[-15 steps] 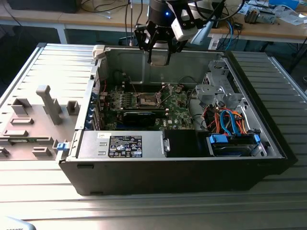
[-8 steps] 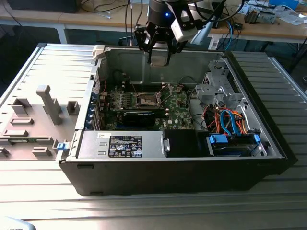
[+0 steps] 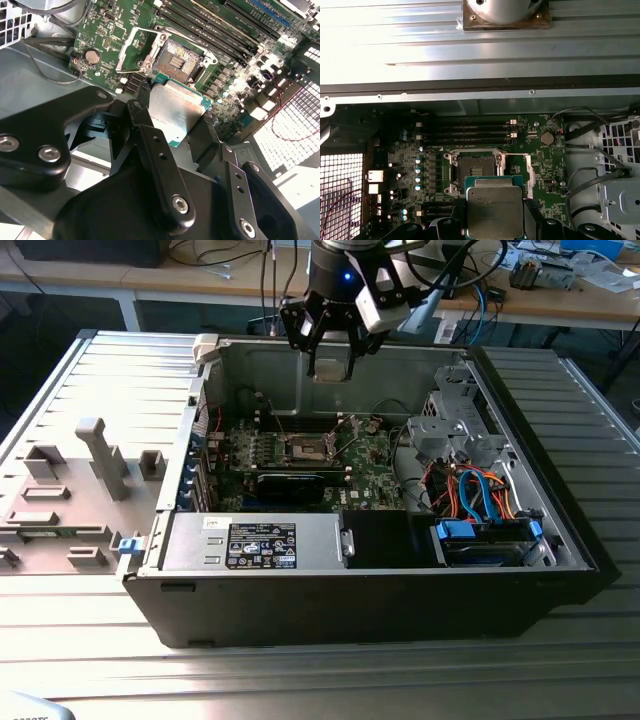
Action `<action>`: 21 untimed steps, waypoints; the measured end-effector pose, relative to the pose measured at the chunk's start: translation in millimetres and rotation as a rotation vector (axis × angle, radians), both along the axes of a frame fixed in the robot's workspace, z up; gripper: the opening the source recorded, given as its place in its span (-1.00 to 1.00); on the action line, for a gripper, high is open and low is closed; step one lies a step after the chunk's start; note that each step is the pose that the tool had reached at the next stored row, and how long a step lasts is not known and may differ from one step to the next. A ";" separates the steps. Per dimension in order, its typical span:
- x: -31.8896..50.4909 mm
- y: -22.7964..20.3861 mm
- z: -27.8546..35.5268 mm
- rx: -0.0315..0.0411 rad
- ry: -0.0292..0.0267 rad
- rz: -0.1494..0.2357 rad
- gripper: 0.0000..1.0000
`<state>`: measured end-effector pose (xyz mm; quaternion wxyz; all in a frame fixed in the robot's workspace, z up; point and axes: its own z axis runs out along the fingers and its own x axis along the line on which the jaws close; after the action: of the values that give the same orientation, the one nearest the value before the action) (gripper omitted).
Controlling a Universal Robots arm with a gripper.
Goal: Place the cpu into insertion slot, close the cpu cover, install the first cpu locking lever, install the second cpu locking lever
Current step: 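Place the cpu into insertion slot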
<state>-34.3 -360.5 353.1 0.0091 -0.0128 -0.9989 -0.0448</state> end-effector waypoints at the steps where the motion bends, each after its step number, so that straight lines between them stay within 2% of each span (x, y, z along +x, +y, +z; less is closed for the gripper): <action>1: 0.0 0.0 -0.3 0.0000 0.0000 0.000 0.09; 9: -0.2 0.0 -4.4 -0.0006 0.0001 0.000 0.09; 11: -0.2 0.0 -5.3 -0.0046 0.0000 0.001 0.09; 14: -0.2 0.0 -5.6 -0.0069 0.0000 0.009 0.09; 21: -0.8 0.0 -6.6 -0.0077 0.0000 0.015 0.09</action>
<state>-35.2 -360.4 346.5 0.0094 -0.0054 -0.9991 -0.0409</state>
